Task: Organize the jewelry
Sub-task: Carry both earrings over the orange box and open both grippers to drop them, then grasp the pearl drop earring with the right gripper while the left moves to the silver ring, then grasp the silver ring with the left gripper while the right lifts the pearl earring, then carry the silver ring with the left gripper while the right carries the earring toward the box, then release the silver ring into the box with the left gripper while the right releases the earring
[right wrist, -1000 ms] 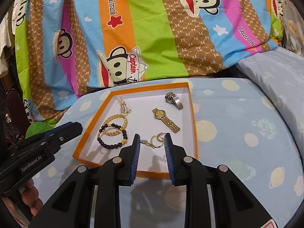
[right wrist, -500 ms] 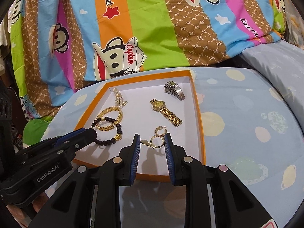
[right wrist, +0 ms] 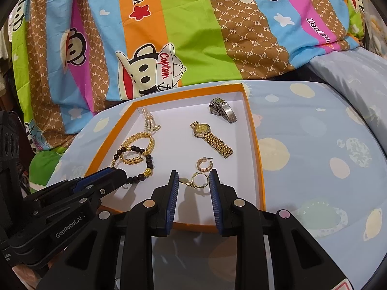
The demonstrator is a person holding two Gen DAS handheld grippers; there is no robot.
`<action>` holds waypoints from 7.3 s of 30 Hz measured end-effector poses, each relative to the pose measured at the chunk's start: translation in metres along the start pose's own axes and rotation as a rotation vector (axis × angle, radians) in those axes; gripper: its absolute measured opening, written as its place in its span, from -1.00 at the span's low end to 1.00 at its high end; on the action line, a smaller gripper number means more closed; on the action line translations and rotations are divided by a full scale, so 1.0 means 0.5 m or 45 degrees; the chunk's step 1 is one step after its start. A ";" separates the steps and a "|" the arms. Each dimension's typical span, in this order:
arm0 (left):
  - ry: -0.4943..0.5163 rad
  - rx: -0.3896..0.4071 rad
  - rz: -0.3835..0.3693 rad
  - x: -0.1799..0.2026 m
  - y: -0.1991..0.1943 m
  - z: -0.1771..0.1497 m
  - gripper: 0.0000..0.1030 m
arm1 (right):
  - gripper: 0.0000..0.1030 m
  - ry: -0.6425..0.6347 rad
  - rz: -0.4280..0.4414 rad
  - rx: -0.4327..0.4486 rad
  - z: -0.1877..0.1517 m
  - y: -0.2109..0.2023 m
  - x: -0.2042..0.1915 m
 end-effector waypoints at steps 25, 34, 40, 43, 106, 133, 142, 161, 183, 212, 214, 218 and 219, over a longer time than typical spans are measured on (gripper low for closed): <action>-0.130 0.167 0.050 -0.071 -0.104 -0.022 -0.13 | -0.14 0.006 -0.050 0.116 -0.041 -0.090 0.010; -0.112 0.124 0.093 -0.090 -0.171 -0.127 -0.12 | -0.12 -0.032 0.010 0.063 -0.171 -0.181 -0.044; -0.118 0.103 0.094 -0.086 -0.201 -0.169 -0.10 | -0.12 -0.105 0.054 0.002 -0.239 -0.205 -0.105; -0.123 0.099 0.096 -0.086 -0.213 -0.186 -0.09 | -0.12 -0.141 0.061 -0.011 -0.254 -0.209 -0.129; 0.000 -0.006 -0.030 0.060 -0.180 -0.216 0.10 | -0.84 0.056 -0.115 -0.043 -0.253 -0.220 -0.010; 0.002 -0.073 0.024 0.078 -0.142 -0.203 -0.64 | -0.84 0.062 -0.078 -0.027 -0.262 -0.236 -0.006; -0.028 -0.048 0.035 0.031 -0.188 -0.229 -0.64 | -0.84 0.033 -0.051 -0.007 -0.262 -0.251 -0.021; -0.050 -0.077 0.053 -0.012 -0.206 -0.256 -0.64 | -0.84 0.023 -0.055 -0.090 -0.289 -0.226 -0.032; 0.026 -0.029 0.050 0.031 -0.220 -0.199 -0.64 | -0.84 -0.017 -0.008 -0.011 -0.214 -0.242 -0.060; 0.044 0.136 0.075 0.011 -0.072 0.114 -0.64 | -0.84 -0.024 0.036 0.081 0.076 -0.056 -0.044; 0.042 0.136 0.077 0.013 -0.054 0.127 -0.64 | -0.84 -0.021 0.038 0.080 0.085 -0.042 -0.045; 0.026 0.129 0.077 0.014 -0.014 0.152 -0.64 | -0.84 -0.029 0.021 0.078 0.106 -0.009 -0.043; 0.022 0.126 0.079 0.013 -0.006 0.154 -0.64 | -0.84 -0.028 0.017 0.077 0.110 -0.002 -0.041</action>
Point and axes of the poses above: each gripper's, at about its wrist camera, not at the fingertips, and y roughly the way its jaws point, x to its right, z to its top, the point moved 8 cm from there along y, roughly the way its jaws point, and after that the axes turned 1 degree about y, right-handed, at the moved point
